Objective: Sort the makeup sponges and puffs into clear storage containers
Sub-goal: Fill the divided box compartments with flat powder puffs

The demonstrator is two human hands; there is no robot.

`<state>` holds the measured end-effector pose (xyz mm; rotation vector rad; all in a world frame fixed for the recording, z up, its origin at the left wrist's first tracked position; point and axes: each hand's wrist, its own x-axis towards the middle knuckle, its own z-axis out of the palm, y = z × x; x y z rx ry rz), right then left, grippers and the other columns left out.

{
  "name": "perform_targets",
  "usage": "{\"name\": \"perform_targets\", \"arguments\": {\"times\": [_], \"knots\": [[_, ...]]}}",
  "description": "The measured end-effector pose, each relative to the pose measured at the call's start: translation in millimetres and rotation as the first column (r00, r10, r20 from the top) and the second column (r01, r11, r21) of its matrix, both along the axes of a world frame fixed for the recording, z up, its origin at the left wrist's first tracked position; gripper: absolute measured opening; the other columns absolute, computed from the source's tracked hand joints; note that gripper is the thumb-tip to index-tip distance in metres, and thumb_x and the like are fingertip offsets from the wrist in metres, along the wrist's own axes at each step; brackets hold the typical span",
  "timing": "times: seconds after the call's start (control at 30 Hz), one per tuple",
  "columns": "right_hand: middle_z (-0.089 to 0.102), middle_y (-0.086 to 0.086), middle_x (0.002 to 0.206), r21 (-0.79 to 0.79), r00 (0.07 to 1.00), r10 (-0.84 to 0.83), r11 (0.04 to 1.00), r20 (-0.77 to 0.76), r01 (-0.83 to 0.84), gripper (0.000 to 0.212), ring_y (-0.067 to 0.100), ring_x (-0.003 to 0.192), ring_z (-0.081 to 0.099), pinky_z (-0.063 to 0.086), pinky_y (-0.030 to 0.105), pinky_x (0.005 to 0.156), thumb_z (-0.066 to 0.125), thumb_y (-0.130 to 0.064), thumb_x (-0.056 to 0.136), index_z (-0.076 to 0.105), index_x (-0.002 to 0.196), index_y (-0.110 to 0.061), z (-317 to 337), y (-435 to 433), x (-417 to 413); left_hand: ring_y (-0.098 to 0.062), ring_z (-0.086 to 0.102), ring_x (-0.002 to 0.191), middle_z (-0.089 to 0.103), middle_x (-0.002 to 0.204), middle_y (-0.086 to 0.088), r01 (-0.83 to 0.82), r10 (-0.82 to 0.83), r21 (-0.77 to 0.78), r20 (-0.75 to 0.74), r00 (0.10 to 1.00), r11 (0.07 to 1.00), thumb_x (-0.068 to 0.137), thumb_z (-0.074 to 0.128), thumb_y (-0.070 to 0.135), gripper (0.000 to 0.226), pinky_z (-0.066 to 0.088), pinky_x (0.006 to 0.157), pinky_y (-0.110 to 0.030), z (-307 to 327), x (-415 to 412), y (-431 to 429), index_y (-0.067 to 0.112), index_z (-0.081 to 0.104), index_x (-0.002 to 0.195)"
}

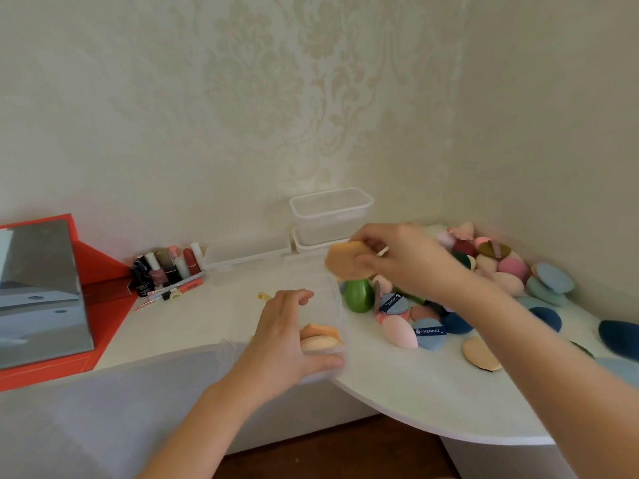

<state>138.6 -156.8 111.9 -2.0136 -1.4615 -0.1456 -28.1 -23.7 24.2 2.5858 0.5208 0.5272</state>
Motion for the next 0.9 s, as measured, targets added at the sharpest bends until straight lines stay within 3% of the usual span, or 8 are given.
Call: {"name": "perform_targets", "arguments": {"times": [0.13, 0.23, 0.37, 0.43, 0.53, 0.67, 0.77, 0.9], "knots": [[0.068, -0.004, 0.099, -0.087, 0.986, 0.168, 0.982, 0.009, -0.166, 0.025, 0.009, 0.084, 0.056, 0.045, 0.019, 0.075, 0.056, -0.01, 0.088, 0.065, 0.109, -0.019, -19, 28, -20, -0.002, 0.029, 0.123, 0.025, 0.125, 0.014, -0.032, 0.032, -0.048, -0.004, 0.999, 0.998, 0.058, 0.079, 0.058, 0.107, 0.025, 0.096, -0.016, -3, -3, 4, 0.024, 0.018, 0.14], [0.069, -0.003, 0.101, -0.107, 0.987, 0.158, 0.982, 0.007, -0.156, 0.025, 0.012, 0.09, 0.059, 0.048, 0.028, 0.08, 0.055, -0.015, 0.09, 0.064, 0.112, -0.021, -27, 37, -26, -0.004, 0.026, 0.13, 0.021, 0.131, 0.017, -0.04, 0.043, -0.116, 0.024, 0.999, 0.992, 0.054, 0.078, 0.062, 0.117, 0.027, 0.103, -0.019, -7, -4, 7, 0.028, 0.01, 0.143], [0.068, -0.006, 0.101, -0.109, 0.991, 0.133, 0.986, 0.03, -0.129, 0.031, 0.01, 0.092, 0.06, 0.042, 0.008, 0.069, 0.057, -0.018, 0.089, 0.062, 0.117, -0.03, -37, 40, -24, 0.0, 0.019, 0.133, 0.009, 0.14, 0.023, -0.031, 0.035, -0.118, 0.033, 0.999, 0.993, 0.056, 0.077, 0.062, 0.128, 0.025, 0.109, -0.022, -9, -4, 6, 0.034, -0.009, 0.146], [0.069, -0.009, 0.103, -0.157, 0.985, 0.167, 0.975, 0.037, -0.159, 0.033, 0.008, 0.094, 0.06, 0.04, 0.005, 0.068, 0.056, -0.018, 0.089, 0.063, 0.118, -0.032, -45, 42, -26, -0.001, 0.023, 0.131, 0.013, 0.139, 0.02, -0.02, 0.024, -0.1, 0.036, 0.999, 0.995, 0.058, 0.078, 0.06, 0.12, 0.026, 0.105, -0.019, -11, -2, 7, 0.033, 0.001, 0.146], [0.072, -0.004, 0.099, -0.19, 0.97, 0.244, 0.953, 0.011, -0.238, 0.03, 0.014, 0.09, 0.063, 0.047, 0.023, 0.075, 0.055, -0.018, 0.09, 0.067, 0.115, -0.028, -59, 48, -27, -0.002, 0.033, 0.122, 0.024, 0.127, 0.017, -0.01, 0.011, -0.049, 0.021, 1.0, 0.999, 0.06, 0.079, 0.057, 0.103, 0.03, 0.096, -0.016, -13, 0, 6, 0.029, 0.018, 0.138], [0.07, 0.005, 0.093, -0.167, 0.959, 0.277, 0.949, 0.049, -0.266, 0.027, 0.02, 0.085, 0.061, 0.041, 0.028, 0.074, 0.048, -0.022, 0.095, 0.064, 0.117, -0.022, -67, 48, -24, -0.002, 0.033, 0.116, 0.023, 0.12, 0.019, -0.017, 0.017, -0.023, -0.008, 1.0, 1.0, 0.061, 0.078, 0.057, 0.1, 0.03, 0.095, -0.016, -12, 1, 6, 0.03, 0.019, 0.137], [0.059, 0.009, 0.086, -0.16, 0.961, 0.253, 0.959, 0.113, -0.234, 0.027, 0.022, 0.084, 0.05, 0.032, 0.029, 0.078, 0.044, -0.026, 0.098, 0.057, 0.119, -0.016, -70, 45, -25, -0.001, 0.028, 0.115, 0.017, 0.114, 0.023, -0.022, 0.022, -0.027, 0.0, 1.0, 0.999, 0.06, 0.077, 0.058, 0.095, 0.028, 0.093, -0.016, -15, 3, 6, 0.03, 0.023, 0.133], [0.041, -0.003, 0.077, -0.244, 0.939, 0.313, 0.931, 0.146, -0.272, 0.027, 0.006, 0.074, 0.023, 0.019, 0.026, 0.077, 0.037, -0.03, 0.101, 0.058, 0.11, -0.016, -70, 41, -26, -0.001, 0.025, 0.108, 0.021, 0.107, 0.016, -0.048, 0.053, 0.051, -0.083, 0.995, 0.998, 0.062, 0.07, 0.065, 0.08, 0.027, 0.089, -0.016, -17, 4, 7, 0.028, 0.033, 0.122]]}}
